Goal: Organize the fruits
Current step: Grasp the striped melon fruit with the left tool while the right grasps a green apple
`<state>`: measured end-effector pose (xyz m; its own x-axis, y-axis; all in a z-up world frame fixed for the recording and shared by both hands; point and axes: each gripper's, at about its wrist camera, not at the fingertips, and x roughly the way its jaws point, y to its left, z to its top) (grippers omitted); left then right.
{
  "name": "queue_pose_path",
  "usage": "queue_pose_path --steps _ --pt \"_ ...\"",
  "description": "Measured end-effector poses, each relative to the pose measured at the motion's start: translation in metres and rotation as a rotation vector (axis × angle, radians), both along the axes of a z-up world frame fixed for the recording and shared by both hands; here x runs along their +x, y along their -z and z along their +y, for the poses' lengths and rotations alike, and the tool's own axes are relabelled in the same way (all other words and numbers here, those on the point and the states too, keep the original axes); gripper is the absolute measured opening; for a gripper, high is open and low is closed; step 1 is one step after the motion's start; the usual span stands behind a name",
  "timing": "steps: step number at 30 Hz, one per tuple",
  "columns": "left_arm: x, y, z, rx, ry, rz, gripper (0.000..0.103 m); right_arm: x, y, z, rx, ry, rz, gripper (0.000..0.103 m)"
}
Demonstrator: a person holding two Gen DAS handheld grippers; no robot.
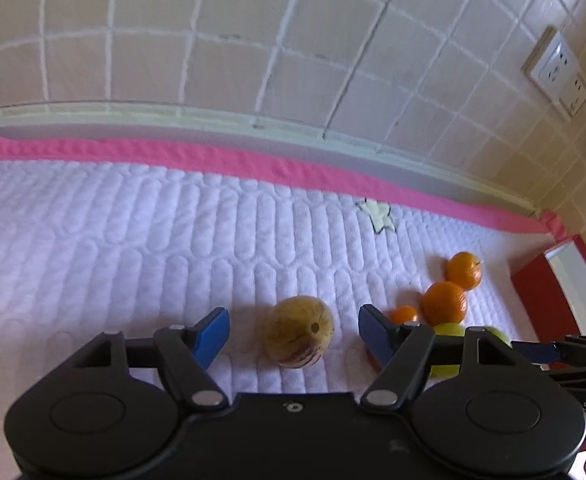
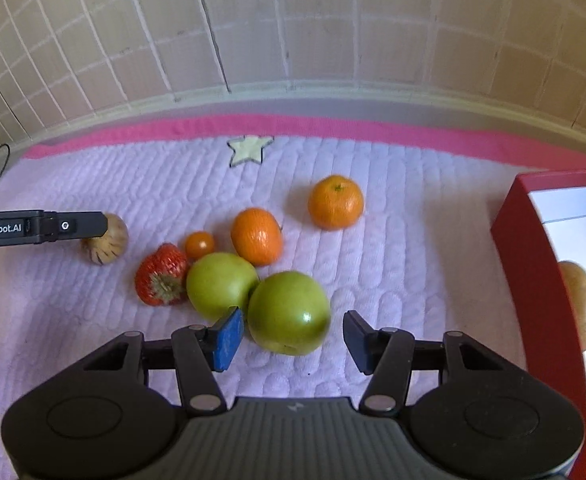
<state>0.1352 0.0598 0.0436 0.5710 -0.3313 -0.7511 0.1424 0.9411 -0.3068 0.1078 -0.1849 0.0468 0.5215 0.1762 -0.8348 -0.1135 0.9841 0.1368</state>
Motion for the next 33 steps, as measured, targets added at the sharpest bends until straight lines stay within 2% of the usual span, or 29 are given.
queue_pose_path --steps 5,9,11,13,18,25,33 --pt "0.006 0.011 -0.009 -0.004 0.018 0.031 0.084 0.005 0.008 0.0 0.01 -0.004 0.01 0.054" --pt "0.006 0.014 -0.016 0.018 0.027 0.022 0.084 0.007 0.009 -0.001 0.018 -0.002 0.006 0.054" --pt "0.005 0.014 -0.018 0.016 0.028 0.015 0.08 0.007 0.01 -0.002 0.023 0.0 0.007 0.053" --pt "0.006 0.015 -0.02 0.033 0.029 0.017 0.067 0.008 0.011 -0.003 0.032 0.001 0.008 0.051" --pt "0.002 0.015 -0.023 0.073 0.05 0.001 0.05 0.006 0.011 -0.002 0.025 -0.003 -0.003 0.051" --pt "-0.008 0.009 -0.019 0.063 0.048 -0.032 0.048 0.0 0.004 -0.006 0.041 0.021 -0.031 0.051" --pt "-0.026 -0.032 -0.031 0.052 0.088 -0.151 0.048 -0.013 -0.035 -0.014 0.04 0.036 -0.128 0.051"
